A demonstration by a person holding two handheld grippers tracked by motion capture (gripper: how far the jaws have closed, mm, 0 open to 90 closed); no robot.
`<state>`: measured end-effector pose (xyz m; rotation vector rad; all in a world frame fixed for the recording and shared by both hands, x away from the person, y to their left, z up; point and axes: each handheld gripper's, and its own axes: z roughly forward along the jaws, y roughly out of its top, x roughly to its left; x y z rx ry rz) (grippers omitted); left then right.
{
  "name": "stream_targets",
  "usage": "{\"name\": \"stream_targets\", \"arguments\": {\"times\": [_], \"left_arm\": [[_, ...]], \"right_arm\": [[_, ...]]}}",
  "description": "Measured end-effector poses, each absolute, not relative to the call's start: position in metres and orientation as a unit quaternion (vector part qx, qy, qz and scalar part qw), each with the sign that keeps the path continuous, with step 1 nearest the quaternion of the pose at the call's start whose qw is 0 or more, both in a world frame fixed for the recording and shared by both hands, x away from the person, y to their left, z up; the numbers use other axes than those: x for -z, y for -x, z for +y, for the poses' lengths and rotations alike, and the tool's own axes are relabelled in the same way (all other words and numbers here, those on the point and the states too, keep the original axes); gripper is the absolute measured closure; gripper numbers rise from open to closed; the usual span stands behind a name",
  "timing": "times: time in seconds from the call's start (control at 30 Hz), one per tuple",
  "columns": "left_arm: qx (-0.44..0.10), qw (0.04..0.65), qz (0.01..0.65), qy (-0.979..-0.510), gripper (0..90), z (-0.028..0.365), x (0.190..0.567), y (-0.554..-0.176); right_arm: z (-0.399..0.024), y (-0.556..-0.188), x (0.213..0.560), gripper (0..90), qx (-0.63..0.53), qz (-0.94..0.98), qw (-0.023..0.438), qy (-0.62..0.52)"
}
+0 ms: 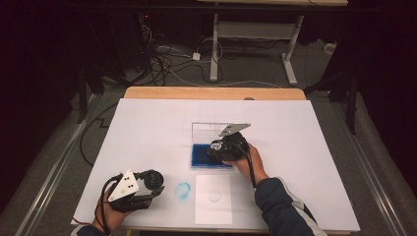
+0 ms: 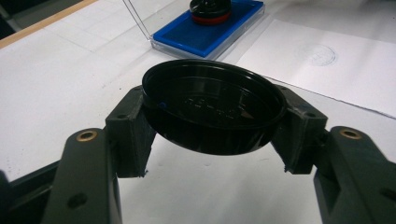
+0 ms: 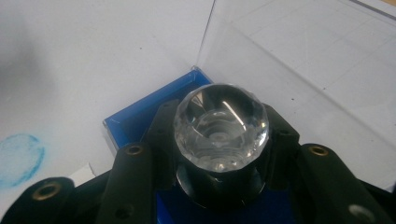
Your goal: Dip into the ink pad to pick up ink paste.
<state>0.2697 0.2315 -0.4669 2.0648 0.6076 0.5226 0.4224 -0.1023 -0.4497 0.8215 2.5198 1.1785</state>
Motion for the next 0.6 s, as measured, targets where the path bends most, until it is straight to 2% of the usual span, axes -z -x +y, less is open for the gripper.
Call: {"name": "stream_targets", "arguments": {"times": [0.6], "left_arm": [[-0.212, 0.447, 0.246, -0.833, 36.2, 0.2312, 0.4668, -0.2711]], "right_arm": [[-0.1032, -0.4210, 0.4452, 56.8, -0.398, 0.868, 0.121, -0.271]]}}
